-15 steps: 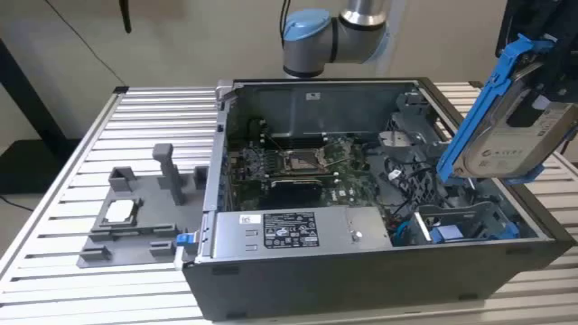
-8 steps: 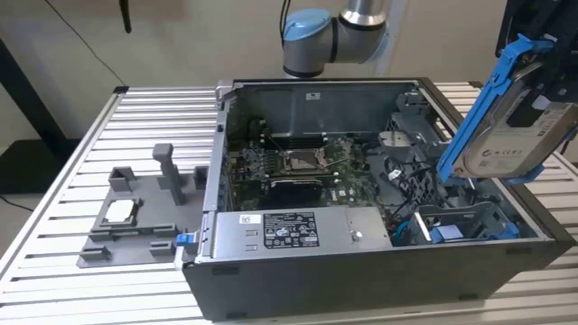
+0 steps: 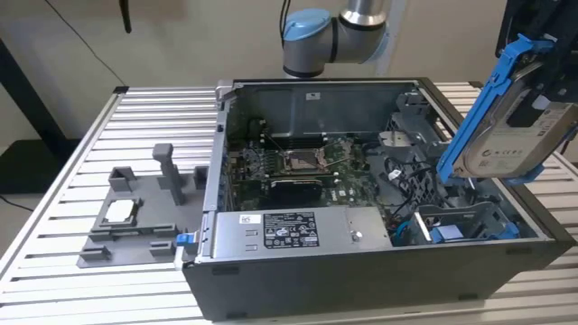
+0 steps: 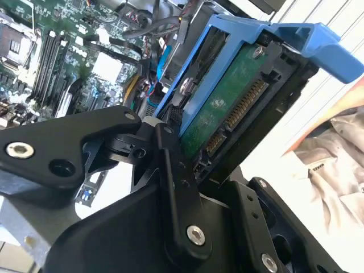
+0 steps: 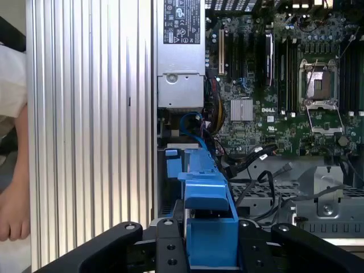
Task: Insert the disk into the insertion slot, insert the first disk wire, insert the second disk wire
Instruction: 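Insert the disk into the insertion slot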
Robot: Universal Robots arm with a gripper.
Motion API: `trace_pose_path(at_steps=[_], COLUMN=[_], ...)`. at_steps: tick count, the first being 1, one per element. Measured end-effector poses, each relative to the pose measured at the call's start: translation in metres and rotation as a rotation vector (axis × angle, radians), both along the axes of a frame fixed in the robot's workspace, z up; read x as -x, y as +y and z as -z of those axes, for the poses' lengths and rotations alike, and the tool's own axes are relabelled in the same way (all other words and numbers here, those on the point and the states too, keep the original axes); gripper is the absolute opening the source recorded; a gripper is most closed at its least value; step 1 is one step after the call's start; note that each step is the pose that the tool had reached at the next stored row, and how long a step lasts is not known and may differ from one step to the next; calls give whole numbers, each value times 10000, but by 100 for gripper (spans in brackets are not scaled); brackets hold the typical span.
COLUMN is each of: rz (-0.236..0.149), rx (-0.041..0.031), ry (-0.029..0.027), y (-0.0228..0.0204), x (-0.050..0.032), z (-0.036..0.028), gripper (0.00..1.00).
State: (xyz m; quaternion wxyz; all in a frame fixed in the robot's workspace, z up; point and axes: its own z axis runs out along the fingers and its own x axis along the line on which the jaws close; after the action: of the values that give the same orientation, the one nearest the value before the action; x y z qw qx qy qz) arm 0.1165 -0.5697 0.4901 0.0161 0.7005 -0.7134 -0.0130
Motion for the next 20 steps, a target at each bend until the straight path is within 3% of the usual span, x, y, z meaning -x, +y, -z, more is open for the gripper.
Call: trace_pose_path(at_steps=[5, 11, 20], rz=[-1, -30, -119], rx=[108, 115, 114], ry=[-7, -42, -47], y=[0, 0, -1], x=[-1, 0, 0], z=[44, 142, 287], gripper=[33, 33, 33])
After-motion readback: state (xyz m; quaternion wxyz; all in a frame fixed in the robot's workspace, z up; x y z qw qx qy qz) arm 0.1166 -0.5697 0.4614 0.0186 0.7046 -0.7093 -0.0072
